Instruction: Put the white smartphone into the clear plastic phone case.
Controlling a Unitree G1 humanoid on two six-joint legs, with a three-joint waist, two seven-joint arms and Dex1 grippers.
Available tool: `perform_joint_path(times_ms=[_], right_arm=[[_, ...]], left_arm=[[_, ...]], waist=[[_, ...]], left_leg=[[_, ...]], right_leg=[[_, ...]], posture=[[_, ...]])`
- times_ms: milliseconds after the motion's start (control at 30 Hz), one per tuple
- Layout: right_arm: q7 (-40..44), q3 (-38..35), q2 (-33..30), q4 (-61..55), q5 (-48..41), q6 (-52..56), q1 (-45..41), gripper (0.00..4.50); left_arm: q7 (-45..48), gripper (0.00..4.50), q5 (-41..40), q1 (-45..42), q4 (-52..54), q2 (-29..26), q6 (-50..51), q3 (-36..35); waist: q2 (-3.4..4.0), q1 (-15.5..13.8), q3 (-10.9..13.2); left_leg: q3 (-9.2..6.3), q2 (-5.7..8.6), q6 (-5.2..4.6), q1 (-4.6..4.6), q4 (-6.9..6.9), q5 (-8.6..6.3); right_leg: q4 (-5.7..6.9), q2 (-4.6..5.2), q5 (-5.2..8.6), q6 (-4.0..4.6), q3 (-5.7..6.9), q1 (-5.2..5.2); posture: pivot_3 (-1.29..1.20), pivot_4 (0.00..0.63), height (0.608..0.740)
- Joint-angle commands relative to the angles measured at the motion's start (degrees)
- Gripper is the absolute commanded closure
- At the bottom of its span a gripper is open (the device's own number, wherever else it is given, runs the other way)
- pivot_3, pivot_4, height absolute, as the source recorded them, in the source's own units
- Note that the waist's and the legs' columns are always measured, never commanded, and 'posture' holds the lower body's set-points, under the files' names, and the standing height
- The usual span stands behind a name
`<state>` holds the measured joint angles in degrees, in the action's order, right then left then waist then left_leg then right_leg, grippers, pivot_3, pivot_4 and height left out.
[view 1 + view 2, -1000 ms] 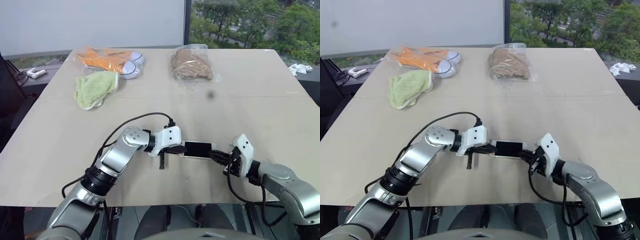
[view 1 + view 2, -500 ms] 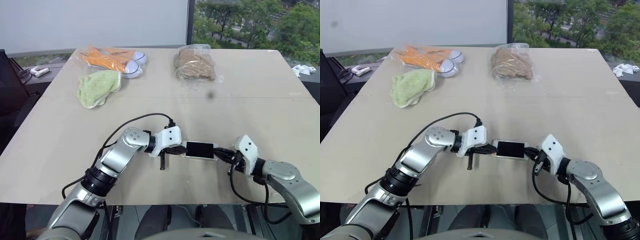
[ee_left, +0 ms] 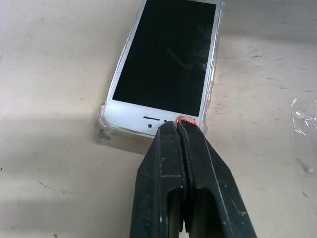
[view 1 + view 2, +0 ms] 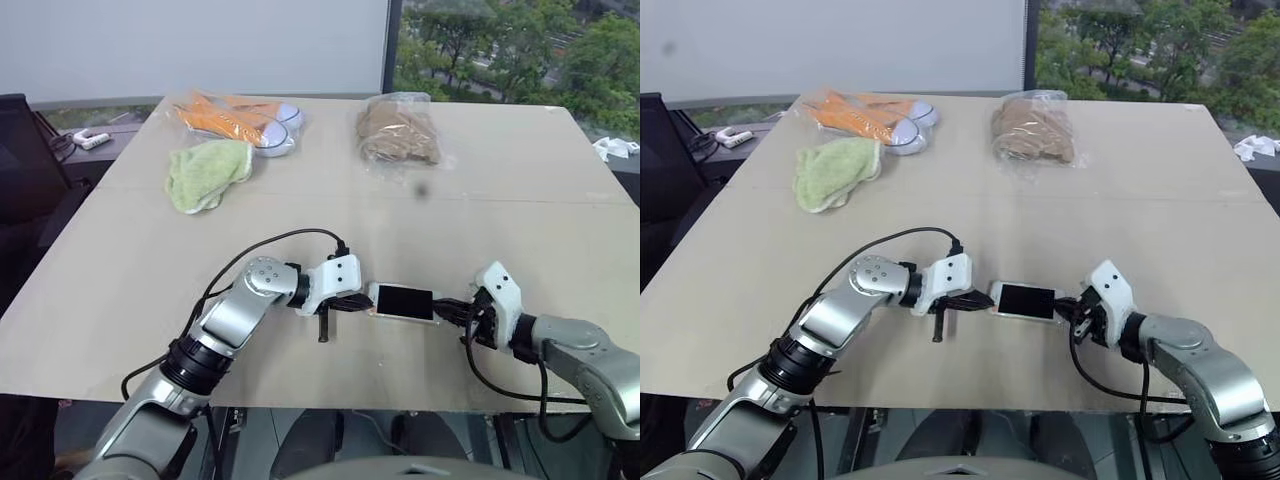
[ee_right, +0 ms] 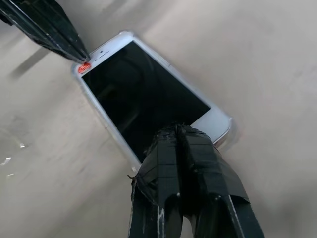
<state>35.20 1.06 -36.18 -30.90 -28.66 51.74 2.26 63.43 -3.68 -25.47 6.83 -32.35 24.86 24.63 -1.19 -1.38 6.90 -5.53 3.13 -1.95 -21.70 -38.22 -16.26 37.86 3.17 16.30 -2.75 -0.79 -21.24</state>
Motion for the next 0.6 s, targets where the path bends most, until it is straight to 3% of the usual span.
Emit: perform_joint_path(times_ms=[33, 600], right_arm=[[-2.29, 2.29, -0.89, 3.27, -1.5, 11.49, 2.78, 4.43], [-8.67, 2.37, 0.72, 4.81, -0.17, 12.47, 0.21, 4.43]], left_arm=[[-0.2, 4.5, 0.55, 0.81, 0.0, -0.68, 0.9, 0.47], [-0.71, 4.5, 0.32, 1.03, 0.49, -0.59, 1.12, 0.36]], waist=[[0.01, -0.01, -0.02], [0.09, 0.42, -0.12]], left_leg=[[0.0, 0.0, -0.02, 0.0, 0.02, -0.01], [0.0, 0.0, -0.07, -0.02, 0.14, -0.05]], right_leg=[[-0.02, 0.01, 0.0, 0.01, 0.01, 0.0], [-0.18, 0.05, 0.01, 0.01, 0.03, -0.01]], posture=[[0.0, 0.15, 0.74], [0.0, 0.15, 0.74]])
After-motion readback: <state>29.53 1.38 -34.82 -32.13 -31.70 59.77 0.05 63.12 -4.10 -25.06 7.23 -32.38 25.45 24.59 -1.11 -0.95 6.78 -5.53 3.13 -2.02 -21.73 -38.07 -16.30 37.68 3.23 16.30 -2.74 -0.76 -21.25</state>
